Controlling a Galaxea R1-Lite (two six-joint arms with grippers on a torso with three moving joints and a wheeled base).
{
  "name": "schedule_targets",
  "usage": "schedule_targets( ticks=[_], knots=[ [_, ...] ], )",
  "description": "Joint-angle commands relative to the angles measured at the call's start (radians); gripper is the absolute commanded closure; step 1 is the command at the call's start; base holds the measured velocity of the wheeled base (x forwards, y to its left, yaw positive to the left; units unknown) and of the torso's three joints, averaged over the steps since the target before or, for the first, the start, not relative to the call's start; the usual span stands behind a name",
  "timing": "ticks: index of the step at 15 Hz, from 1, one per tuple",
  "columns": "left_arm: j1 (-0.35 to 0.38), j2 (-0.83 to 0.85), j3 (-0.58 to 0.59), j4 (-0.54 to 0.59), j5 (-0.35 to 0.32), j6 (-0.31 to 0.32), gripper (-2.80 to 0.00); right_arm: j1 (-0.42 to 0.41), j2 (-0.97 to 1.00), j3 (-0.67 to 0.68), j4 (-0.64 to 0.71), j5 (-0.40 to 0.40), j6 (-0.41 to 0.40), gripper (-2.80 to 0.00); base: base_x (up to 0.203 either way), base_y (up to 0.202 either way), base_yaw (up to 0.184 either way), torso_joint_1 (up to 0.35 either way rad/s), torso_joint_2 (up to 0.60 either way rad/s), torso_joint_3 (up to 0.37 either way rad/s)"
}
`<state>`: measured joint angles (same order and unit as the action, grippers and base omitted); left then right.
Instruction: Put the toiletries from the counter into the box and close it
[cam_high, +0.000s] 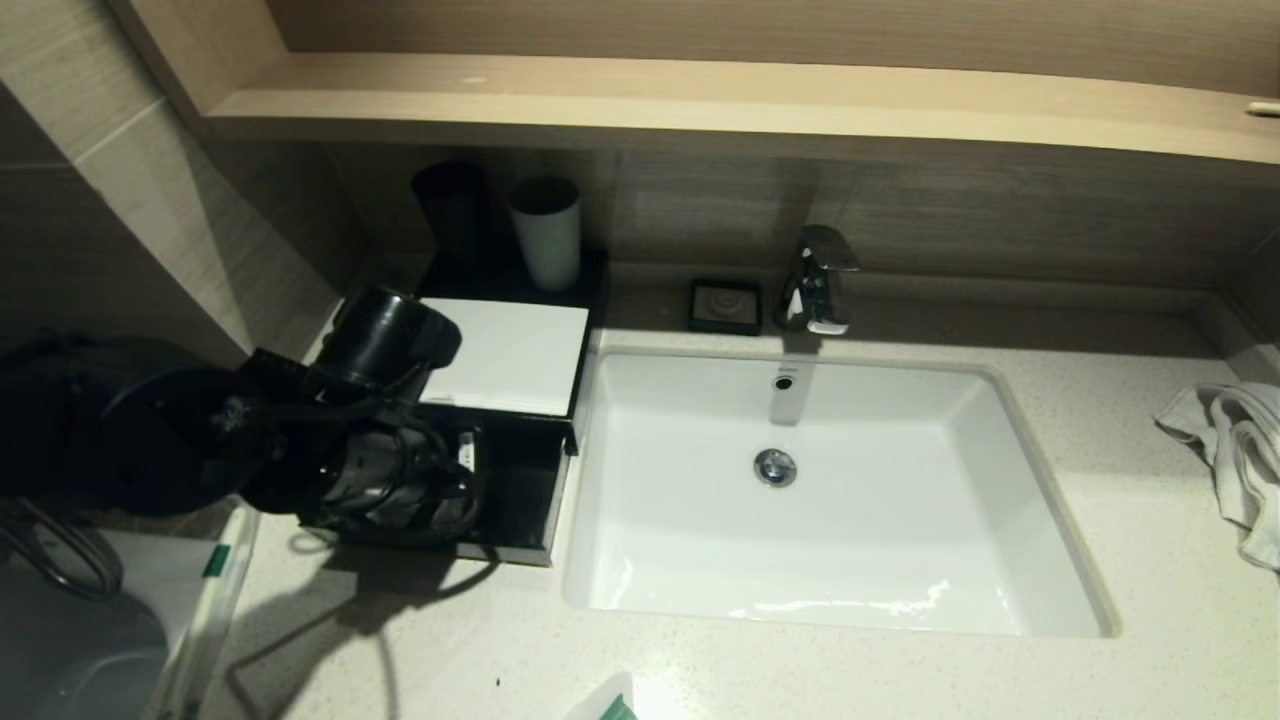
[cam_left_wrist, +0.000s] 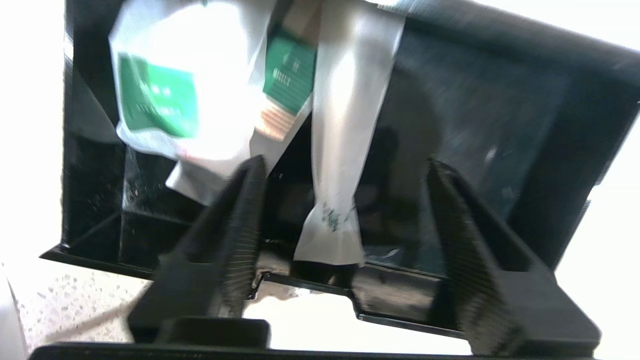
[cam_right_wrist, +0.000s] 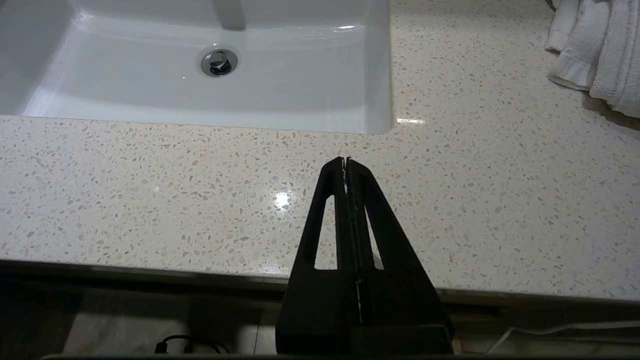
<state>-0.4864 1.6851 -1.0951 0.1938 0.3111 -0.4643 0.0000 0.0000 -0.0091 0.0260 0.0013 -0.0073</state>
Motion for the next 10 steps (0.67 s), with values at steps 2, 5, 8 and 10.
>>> schedule_targets(
  ticks=[2,5,8,10],
  knots=[
    [-0.001,-0.062,0.001,-0.026,0.001,0.002,-2.8,0.0,0.0,0.0,0.0,0.0,0.0,0.0,0.0,0.0,0.0,0.0,0.0,0.0],
    [-0.001,-0.149,0.004,-0.029,-0.001,0.004,-2.8,-0.001,0.0,0.0,0.0,0.0,-0.001,0.0,0.0,0.0,0.0,0.0,0.0,0.0],
    [-0.001,-0.255,0.013,-0.022,-0.006,0.034,0.0,0.0,0.0,0.0,0.0,0.0,0.0,0.0,0.0,0.0,0.0,0.0,0.0,0.0],
    [-0.002,-0.316,0.058,-0.023,-0.01,0.068,0.0,0.0,0.0,0.0,0.0,0.0,0.0,0.0,0.0,0.0,0.0,0.0,0.0,0.0]
  ],
)
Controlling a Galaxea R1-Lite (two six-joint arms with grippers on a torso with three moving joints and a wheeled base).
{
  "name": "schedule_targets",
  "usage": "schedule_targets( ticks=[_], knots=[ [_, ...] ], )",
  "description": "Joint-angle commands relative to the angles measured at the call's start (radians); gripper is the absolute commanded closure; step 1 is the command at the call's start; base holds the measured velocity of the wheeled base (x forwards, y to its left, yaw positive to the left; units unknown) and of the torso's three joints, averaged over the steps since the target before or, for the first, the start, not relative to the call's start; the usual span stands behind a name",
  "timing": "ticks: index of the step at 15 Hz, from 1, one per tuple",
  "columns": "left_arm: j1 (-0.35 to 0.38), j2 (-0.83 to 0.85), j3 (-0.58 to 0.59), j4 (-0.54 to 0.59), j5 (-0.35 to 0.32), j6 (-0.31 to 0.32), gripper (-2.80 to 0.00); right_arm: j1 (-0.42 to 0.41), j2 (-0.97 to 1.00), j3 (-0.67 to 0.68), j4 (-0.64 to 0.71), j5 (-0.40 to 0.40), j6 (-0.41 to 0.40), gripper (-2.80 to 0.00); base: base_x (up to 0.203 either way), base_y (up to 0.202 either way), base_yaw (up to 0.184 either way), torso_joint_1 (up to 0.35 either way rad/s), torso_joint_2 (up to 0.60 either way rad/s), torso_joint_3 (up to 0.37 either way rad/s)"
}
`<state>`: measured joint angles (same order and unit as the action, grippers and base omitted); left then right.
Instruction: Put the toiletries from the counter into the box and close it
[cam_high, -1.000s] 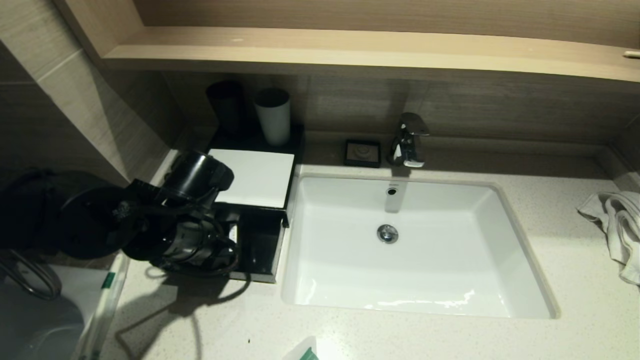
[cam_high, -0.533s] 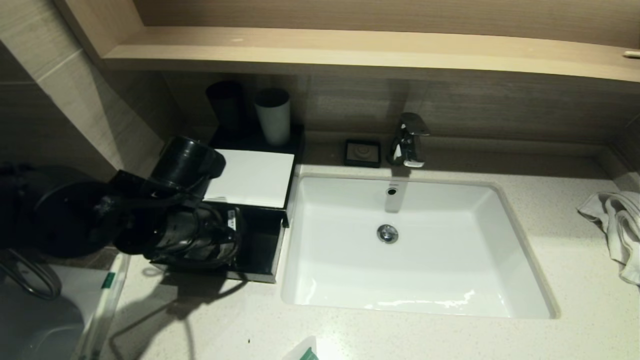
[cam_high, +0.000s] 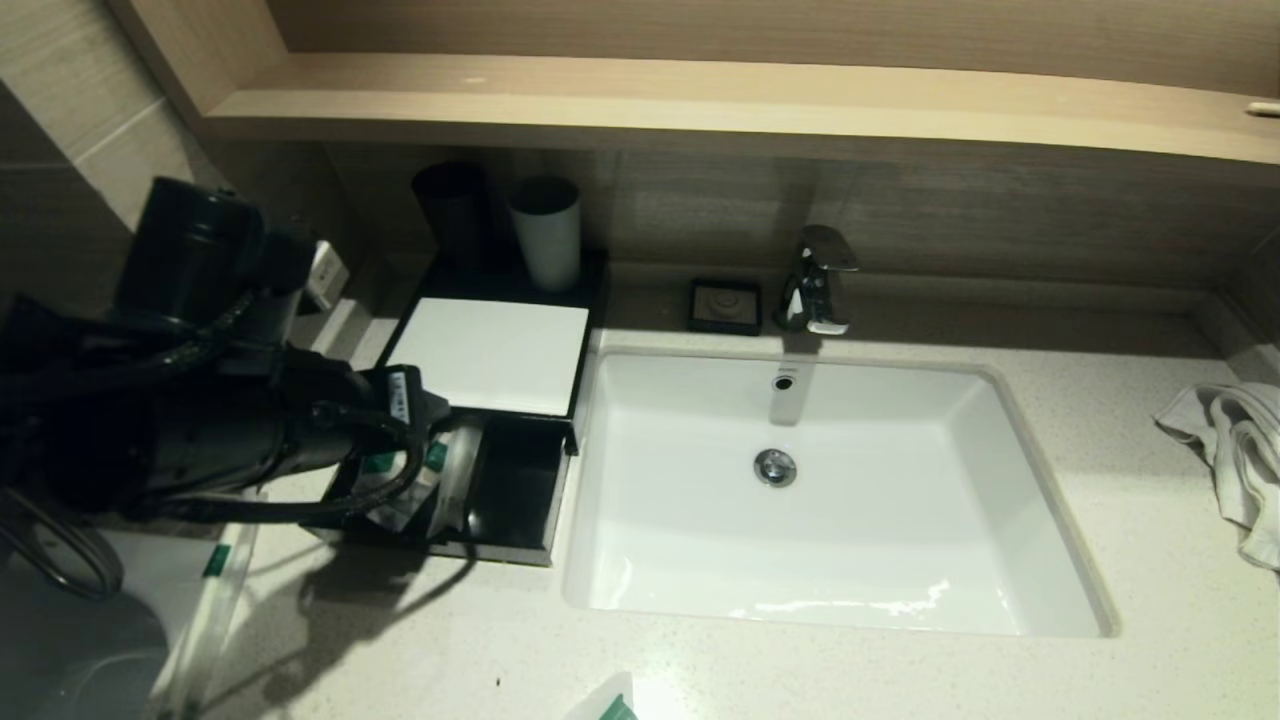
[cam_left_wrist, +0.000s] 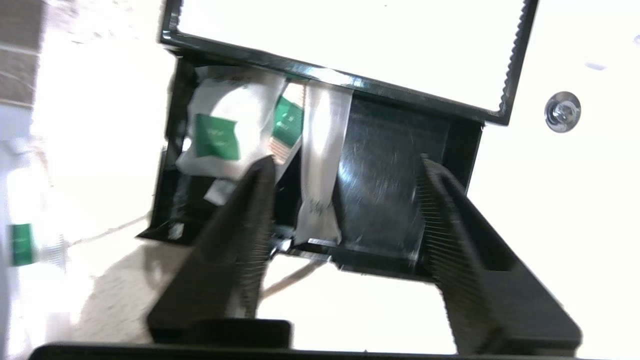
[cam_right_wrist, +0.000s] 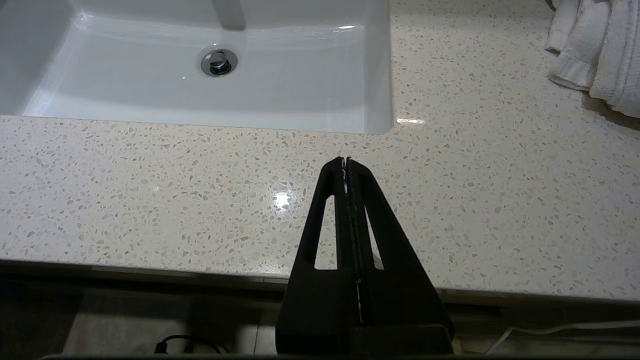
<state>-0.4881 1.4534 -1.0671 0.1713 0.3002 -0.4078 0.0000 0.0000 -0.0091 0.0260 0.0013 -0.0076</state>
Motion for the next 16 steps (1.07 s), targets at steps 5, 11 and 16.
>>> schedule_targets(
  ticks=[5,11,16],
  knots=[
    [-0.012,-0.184,0.165,-0.019,-0.109,0.08,0.0,0.0,0.0,0.0,0.0,0.0,0.0,0.0,0.0,0.0,0.0,0.0,0.0,0.0],
    [-0.033,-0.165,0.247,-0.074,-0.366,0.083,0.0,0.0,0.0,0.0,0.0,0.0,0.0,0.0,0.0,0.0,0.0,0.0,0.0,0.0],
    [-0.144,-0.082,0.28,-0.1,-0.392,0.085,0.0,0.0,0.0,0.0,0.0,0.0,0.0,0.0,0.0,0.0,0.0,0.0,0.0,0.0]
  ],
)
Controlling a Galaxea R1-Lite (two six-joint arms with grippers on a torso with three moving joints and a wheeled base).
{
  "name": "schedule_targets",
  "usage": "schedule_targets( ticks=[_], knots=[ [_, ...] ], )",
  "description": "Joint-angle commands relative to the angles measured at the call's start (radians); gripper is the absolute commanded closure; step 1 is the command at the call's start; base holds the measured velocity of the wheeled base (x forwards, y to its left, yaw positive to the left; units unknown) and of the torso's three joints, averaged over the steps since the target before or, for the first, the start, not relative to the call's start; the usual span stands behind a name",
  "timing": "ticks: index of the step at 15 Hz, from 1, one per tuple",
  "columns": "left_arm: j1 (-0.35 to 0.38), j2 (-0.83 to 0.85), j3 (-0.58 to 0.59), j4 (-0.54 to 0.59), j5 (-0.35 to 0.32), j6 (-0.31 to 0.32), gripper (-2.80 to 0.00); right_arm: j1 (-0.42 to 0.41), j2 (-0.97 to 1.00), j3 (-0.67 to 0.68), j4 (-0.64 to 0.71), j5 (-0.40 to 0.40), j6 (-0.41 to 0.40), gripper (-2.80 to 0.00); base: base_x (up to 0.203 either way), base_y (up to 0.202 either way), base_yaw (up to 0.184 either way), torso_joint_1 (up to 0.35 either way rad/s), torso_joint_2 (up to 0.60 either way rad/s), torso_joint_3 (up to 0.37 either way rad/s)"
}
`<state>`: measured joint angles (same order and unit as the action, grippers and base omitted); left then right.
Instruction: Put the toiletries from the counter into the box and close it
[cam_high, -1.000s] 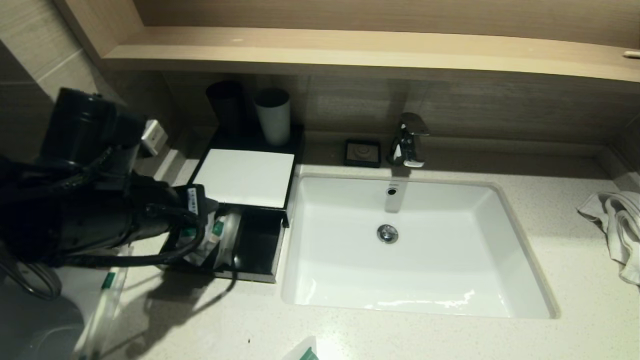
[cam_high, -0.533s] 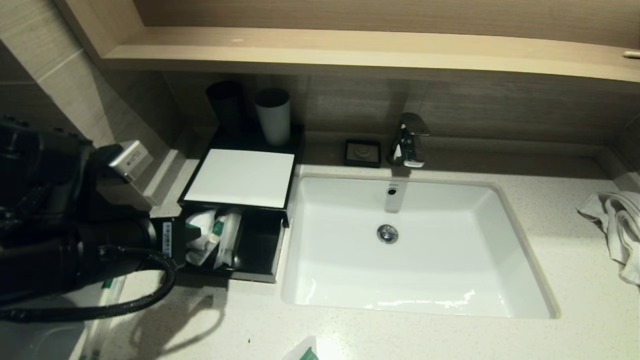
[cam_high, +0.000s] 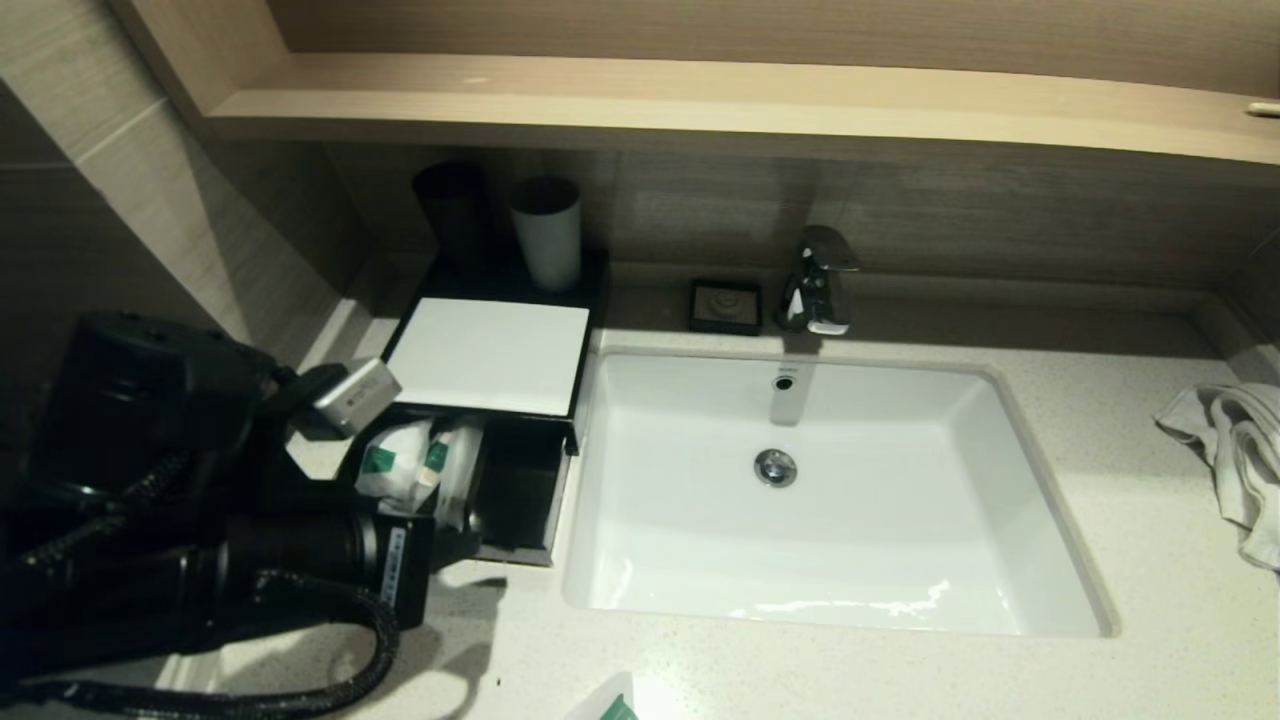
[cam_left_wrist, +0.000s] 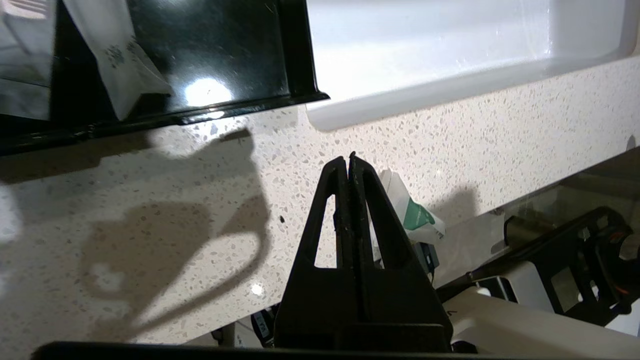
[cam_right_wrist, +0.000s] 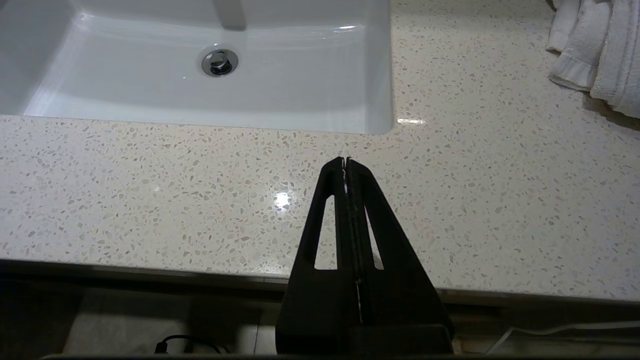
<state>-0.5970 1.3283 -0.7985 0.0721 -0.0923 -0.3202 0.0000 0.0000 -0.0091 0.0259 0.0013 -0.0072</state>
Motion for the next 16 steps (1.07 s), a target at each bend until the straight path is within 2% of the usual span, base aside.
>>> schedule_targets(
  ticks=[1,5,6,8,16],
  knots=[
    [-0.058,0.052,0.018,-0.001,0.003,-0.002,0.0,0.0,0.0,0.0,0.0,0.0,0.0,0.0,0.0,0.0,0.0,0.0,0.0,0.0],
    [-0.175,0.063,0.043,-0.001,0.015,-0.002,0.0,-0.001,0.0,0.0,0.0,0.0,0.0,0.0,0.0,0.0,0.0,0.0,0.0,0.0],
    [-0.198,0.073,0.052,-0.001,0.038,-0.003,0.0,0.0,0.0,0.0,0.0,0.0,0.0,0.0,0.0,0.0,0.0,0.0,0.0,0.0],
    [-0.205,0.09,0.053,-0.002,0.089,0.0,0.0,0.0,0.0,0.0,0.0,0.0,0.0,0.0,0.0,0.0,0.0,0.0,0.0,0.0],
    [-0.232,0.158,0.051,-0.067,0.093,0.05,0.0,0.0,0.0,0.0,0.0,0.0,0.0,0.0,0.0,0.0,0.0,0.0,0.0,0.0]
  ],
)
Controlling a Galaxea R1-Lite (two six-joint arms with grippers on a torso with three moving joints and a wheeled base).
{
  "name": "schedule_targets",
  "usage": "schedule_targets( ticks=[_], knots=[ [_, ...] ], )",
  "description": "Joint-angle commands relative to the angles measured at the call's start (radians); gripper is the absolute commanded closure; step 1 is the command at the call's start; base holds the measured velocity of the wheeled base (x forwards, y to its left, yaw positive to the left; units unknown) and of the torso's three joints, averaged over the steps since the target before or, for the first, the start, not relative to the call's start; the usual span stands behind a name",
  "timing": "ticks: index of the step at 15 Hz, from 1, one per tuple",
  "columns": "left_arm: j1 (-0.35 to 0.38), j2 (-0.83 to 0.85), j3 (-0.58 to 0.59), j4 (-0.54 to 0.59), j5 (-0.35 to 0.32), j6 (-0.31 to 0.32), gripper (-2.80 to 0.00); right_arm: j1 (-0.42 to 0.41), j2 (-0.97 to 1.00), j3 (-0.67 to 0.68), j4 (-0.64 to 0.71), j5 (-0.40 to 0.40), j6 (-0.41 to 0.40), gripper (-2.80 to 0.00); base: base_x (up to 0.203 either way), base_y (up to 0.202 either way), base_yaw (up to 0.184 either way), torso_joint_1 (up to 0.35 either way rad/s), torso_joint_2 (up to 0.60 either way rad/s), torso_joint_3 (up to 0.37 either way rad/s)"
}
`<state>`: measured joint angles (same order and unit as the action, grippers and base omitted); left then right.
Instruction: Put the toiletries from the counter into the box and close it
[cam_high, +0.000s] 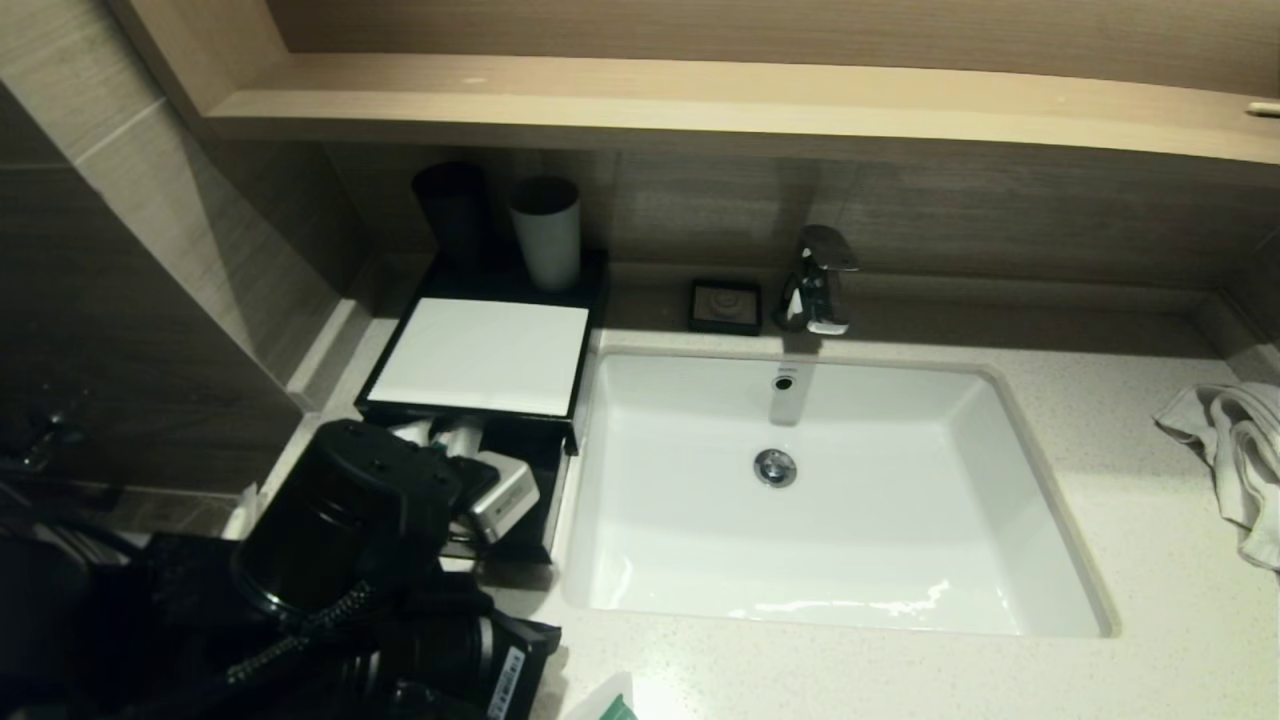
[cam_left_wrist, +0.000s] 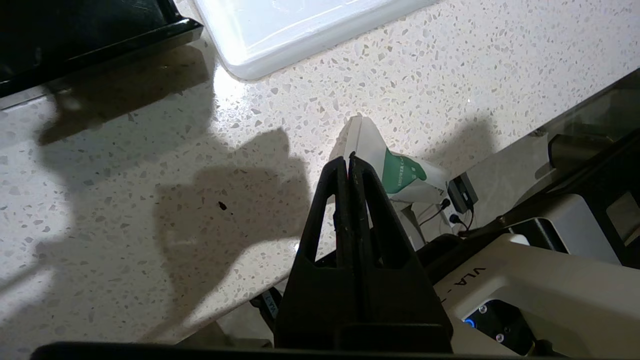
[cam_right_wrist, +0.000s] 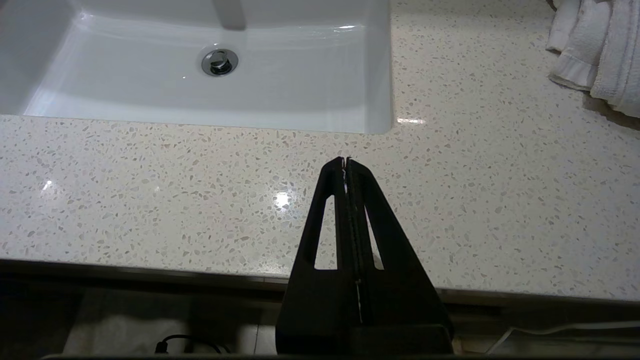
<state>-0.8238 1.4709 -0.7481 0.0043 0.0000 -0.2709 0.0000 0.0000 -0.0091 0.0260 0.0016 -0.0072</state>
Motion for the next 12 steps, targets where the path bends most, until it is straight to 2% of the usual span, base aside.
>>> schedule_targets(
  ticks=[1,3,8,12],
  knots=[
    [-0.006,0.016,0.0,0.002,0.0,0.003,0.0,0.0,0.0,0.0,0.0,0.0,0.0,0.0,0.0,0.0,0.0,0.0,0.0,0.0],
    [-0.006,0.016,0.004,0.003,0.0,0.042,0.0,0.0,0.0,0.0,0.0,0.0,0.0,0.0,0.0,0.0,0.0,0.0,0.0,0.0],
    [-0.015,0.061,0.002,-0.001,0.001,0.194,0.0,0.0,0.0,0.0,0.0,0.0,0.0,0.0,0.0,0.0,0.0,0.0,0.0,0.0],
    [-0.021,0.089,-0.028,-0.009,0.002,0.237,0.0,0.0,0.0,0.0,0.0,0.0,0.0,0.0,0.0,0.0,0.0,0.0,0.0,0.0]
  ],
)
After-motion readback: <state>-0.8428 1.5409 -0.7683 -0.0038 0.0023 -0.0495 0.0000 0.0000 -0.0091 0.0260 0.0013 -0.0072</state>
